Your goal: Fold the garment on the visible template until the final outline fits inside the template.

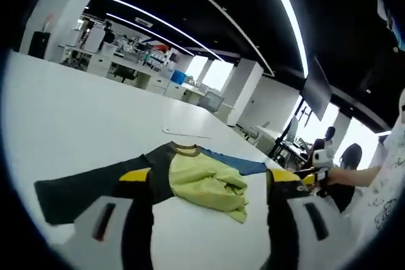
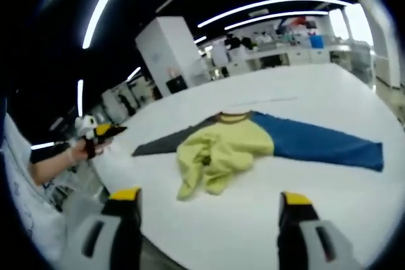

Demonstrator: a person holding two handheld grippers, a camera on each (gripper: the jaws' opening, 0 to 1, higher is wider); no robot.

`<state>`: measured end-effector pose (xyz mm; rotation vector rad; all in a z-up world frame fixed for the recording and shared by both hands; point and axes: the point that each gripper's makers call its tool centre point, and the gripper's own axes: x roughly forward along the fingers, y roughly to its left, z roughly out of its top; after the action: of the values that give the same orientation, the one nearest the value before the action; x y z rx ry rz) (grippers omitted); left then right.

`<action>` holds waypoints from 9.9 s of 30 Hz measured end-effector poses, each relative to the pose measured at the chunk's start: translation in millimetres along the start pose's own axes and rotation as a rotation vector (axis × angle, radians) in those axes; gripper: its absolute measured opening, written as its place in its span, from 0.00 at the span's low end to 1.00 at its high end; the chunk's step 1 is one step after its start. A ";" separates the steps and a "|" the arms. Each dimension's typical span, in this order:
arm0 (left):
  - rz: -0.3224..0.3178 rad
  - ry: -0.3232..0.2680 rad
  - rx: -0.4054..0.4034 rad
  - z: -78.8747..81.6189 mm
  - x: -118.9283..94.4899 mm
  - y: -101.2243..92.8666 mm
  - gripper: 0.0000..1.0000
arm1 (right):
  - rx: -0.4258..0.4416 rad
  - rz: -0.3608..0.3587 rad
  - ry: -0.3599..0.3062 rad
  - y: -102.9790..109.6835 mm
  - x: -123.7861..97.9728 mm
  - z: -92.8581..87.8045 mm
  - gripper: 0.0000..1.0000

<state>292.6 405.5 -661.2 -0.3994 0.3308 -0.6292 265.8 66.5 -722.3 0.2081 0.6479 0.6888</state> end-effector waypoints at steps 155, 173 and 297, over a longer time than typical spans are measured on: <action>0.423 0.579 -0.181 -196.4 -5.2 4.1 0.01 | -0.021 0.011 0.216 -30.3 29.6 -78.8 0.00; 0.428 0.724 -0.130 -216.0 -29.3 9.7 0.01 | -0.042 0.084 0.349 -6.6 29.0 -116.2 0.00; 0.291 0.404 0.082 -149.5 -30.2 7.8 0.33 | -0.120 -0.015 0.122 -60.0 -24.4 -80.3 0.42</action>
<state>211.6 391.5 -790.0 -0.1371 0.7325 -0.4317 233.3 2.6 -796.6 0.0507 0.7220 0.7276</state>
